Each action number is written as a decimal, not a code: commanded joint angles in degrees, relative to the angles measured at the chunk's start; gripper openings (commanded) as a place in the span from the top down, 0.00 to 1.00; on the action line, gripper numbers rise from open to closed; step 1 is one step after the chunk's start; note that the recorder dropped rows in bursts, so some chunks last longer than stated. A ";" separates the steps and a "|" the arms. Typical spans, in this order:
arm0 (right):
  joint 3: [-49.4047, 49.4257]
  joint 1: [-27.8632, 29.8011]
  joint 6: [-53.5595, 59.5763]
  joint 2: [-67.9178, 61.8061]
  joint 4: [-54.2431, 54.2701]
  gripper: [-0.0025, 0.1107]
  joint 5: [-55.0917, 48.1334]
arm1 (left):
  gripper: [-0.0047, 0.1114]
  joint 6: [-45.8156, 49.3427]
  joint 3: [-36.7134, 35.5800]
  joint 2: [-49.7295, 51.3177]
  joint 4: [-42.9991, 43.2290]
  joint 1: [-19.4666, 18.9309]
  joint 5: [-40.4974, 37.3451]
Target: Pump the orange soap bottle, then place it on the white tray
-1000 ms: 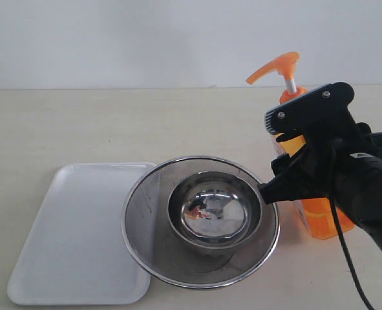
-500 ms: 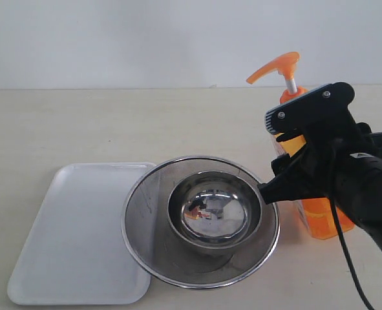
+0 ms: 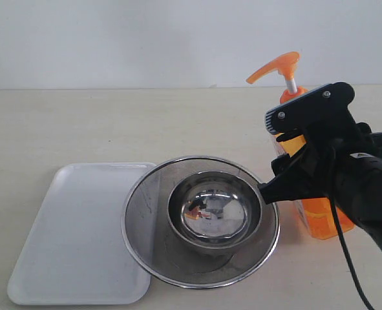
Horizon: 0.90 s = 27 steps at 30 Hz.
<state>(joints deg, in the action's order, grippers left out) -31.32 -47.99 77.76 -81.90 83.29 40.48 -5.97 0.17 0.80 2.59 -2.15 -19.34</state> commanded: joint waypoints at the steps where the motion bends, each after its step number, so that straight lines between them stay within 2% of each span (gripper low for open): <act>1: -0.32 0.04 0.53 -0.03 -0.12 0.98 1.08 | 0.92 -0.09 -0.17 0.23 0.19 0.34 0.57; 6: -0.32 0.04 0.53 -0.03 -0.12 0.98 1.08 | 0.92 -0.09 -0.17 0.21 0.19 0.34 0.87; 15: -0.32 0.04 0.53 -0.03 -0.12 0.98 1.08 | 0.92 -0.09 -0.17 0.21 0.04 0.34 8.53; 18: -0.32 0.04 0.53 -0.03 -0.12 0.98 1.08 | 0.92 -0.09 -0.17 0.21 -0.23 0.34 17.33; 23: -0.32 0.04 0.53 -0.03 -0.12 0.98 1.08 | 0.92 -0.96 -0.17 0.21 -0.23 0.34 36.86; 25: -0.32 0.04 0.53 -0.03 -0.12 0.98 1.08 | 0.92 -1.32 1.03 0.21 -0.23 0.34 37.85; 27: -0.32 0.04 0.53 -0.03 -0.12 0.98 1.08 | 0.92 -1.03 3.45 0.21 -0.23 0.34 35.33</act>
<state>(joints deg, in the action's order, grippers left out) -31.32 -47.99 77.76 -81.90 83.29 40.48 -6.57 1.31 0.80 2.59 -2.15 15.24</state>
